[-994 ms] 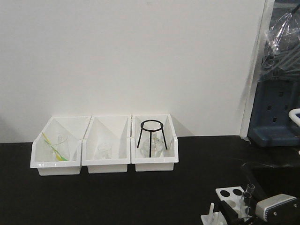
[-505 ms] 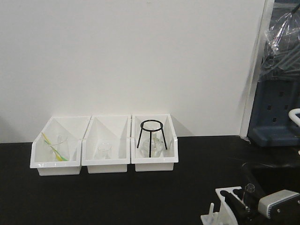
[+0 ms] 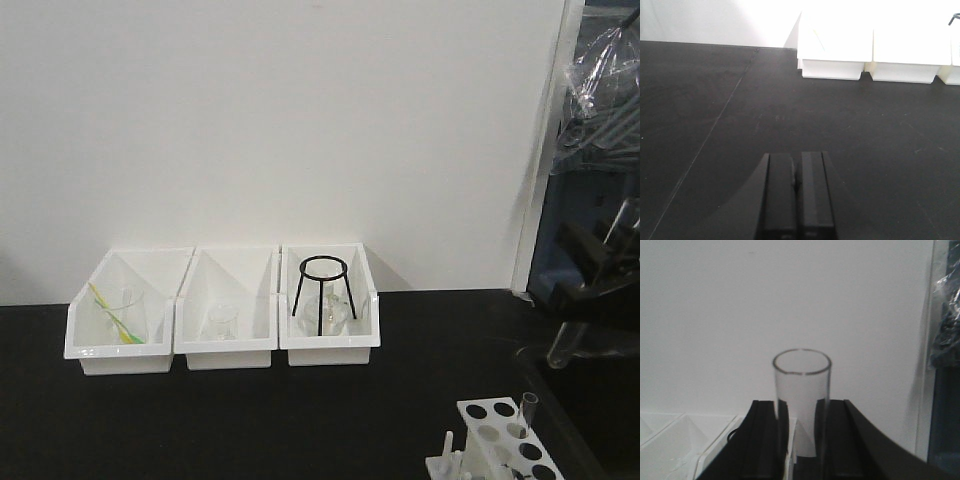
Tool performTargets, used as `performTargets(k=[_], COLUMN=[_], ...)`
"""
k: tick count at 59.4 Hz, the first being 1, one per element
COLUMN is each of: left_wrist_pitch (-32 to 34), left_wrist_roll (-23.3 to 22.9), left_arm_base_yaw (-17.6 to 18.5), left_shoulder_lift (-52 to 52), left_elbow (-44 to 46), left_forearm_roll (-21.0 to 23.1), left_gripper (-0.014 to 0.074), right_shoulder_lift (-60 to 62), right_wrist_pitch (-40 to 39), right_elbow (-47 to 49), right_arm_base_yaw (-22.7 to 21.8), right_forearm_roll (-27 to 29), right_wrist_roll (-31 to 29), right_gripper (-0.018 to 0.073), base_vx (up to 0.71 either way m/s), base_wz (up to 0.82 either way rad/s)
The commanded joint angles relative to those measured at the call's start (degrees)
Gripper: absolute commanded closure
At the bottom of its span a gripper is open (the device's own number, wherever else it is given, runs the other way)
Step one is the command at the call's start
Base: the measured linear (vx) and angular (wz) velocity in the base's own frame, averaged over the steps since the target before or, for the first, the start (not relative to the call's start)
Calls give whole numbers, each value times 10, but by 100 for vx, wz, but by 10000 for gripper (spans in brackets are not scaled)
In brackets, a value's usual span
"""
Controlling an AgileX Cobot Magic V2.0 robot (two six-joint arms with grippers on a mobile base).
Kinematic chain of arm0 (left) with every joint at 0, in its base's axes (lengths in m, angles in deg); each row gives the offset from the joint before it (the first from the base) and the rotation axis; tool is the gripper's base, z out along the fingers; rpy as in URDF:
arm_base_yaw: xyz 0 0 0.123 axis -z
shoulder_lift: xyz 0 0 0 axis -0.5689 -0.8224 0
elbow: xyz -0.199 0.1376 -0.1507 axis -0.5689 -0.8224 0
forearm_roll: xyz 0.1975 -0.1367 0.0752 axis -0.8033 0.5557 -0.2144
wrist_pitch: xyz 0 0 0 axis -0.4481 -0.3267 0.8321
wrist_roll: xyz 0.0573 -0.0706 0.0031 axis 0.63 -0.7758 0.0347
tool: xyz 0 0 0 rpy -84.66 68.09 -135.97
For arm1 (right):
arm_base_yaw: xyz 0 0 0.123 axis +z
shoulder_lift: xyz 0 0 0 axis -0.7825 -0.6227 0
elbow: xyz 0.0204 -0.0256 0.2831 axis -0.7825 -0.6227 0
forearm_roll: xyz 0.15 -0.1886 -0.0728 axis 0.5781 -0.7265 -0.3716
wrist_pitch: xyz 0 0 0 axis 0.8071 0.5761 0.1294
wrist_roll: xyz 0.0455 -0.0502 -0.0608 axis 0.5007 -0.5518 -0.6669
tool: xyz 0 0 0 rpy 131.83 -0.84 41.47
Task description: Flip and reinsert test tube from rack
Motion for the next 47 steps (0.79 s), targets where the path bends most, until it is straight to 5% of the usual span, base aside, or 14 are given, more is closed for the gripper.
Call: performTargets(k=[1,8,18,22,26,33,38,43,47], left_wrist_pitch=[50,50,50,50,50,50,50,50,50], left_wrist_roll=[0,0,0,0,0,0,0,0,0], left_arm_base_yaw=[4,4,4,4,4,4,4,4,4], left_shoulder_lift=[2,2,2,2,2,2,2,2,2], left_elbow=[-1,-1,-1,-1,-1,-1,-1,-1,-1], left_forearm_roll=[2,2,2,2,2,2,2,2,2], left_gripper=[603,603,603,603,603,603,603,603,603], right_shoulder_lift=[25,28,28,28,28,28,28,30,30], right_wrist_pitch=[12,20,66,85,86,87,93,133,156], right_elbow=[48,69,73,74,74,74,79,84,85], right_arm_base_yaw=[-1,-1,0,0,0,0,0,-2,-2], right_forearm_roll=[-18,-158,-516,-597,-618,-600,-459,-251,-165], right_wrist_roll=[-7,-98,-355,-349,-314,-252,-105,74,141], right_gripper=[571,571,569,568,568,568,568,568,568], base_vx=[0,0,0,0,0,0,0,0,0], base_wz=[0,0,0,0,0,0,0,0,0])
